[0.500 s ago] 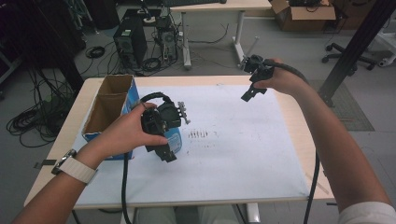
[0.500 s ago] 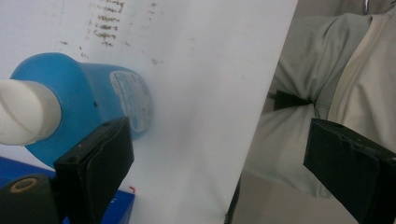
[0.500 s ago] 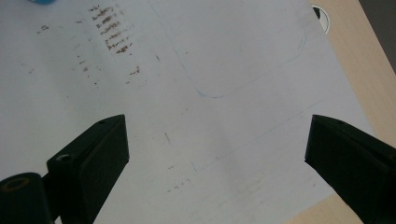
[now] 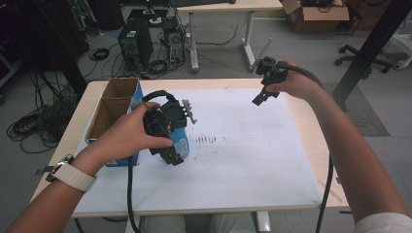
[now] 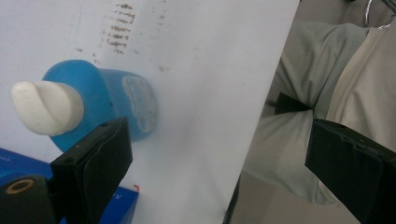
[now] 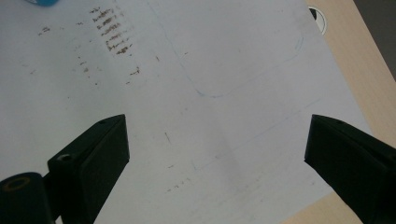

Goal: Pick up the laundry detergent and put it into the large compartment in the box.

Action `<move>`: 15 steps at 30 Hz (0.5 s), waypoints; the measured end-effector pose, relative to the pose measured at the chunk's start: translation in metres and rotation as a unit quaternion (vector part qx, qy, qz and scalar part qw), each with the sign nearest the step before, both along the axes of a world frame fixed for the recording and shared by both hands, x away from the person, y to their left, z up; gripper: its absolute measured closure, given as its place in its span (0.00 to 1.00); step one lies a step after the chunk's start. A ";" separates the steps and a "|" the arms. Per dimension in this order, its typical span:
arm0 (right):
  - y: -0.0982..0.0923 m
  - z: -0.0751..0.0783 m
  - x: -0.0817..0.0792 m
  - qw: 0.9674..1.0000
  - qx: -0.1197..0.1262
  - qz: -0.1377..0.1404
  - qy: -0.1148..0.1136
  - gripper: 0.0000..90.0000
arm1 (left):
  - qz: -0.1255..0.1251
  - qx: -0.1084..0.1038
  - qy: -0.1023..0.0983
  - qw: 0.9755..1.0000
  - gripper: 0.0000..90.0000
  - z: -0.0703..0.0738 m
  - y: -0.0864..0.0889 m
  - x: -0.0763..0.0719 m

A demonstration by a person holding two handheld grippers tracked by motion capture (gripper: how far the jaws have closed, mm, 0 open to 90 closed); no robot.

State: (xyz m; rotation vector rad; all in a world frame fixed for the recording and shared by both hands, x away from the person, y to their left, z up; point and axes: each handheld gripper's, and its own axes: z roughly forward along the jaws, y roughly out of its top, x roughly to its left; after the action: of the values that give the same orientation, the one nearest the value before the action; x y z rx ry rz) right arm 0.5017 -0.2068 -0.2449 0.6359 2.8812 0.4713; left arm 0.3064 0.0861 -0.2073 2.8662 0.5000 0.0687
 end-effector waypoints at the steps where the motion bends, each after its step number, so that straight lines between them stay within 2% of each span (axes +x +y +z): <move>1: 0.000 0.000 -0.001 1.000 -0.001 0.001 0.000 0.07 | 0.003 0.000 -0.005 1.000 0.08 0.004 0.000 0.001; 10: -0.004 0.001 -0.004 1.000 -0.003 -0.001 0.001 0.07 | 0.021 -0.004 -0.021 1.000 0.08 0.021 -0.003 0.005; 12: -0.004 0.001 -0.005 1.000 -0.002 0.001 0.001 0.07 | 0.034 -0.005 -0.026 0.999 0.08 0.026 -0.002 0.007; 13: -0.004 0.002 -0.005 1.000 -0.001 0.001 0.001 0.07 | 0.051 -0.005 -0.028 0.998 0.08 0.029 -0.001 0.010; 15: -0.004 0.002 -0.005 1.000 0.000 0.001 0.000 0.07 | 0.056 -0.005 -0.030 0.998 0.08 0.030 -0.001 0.011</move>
State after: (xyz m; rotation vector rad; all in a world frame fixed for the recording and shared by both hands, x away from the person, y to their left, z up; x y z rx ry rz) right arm 0.4968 -0.2107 -0.2430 0.6318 2.8826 0.4713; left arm 0.3171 0.0851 -0.1774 2.8149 0.6473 0.1693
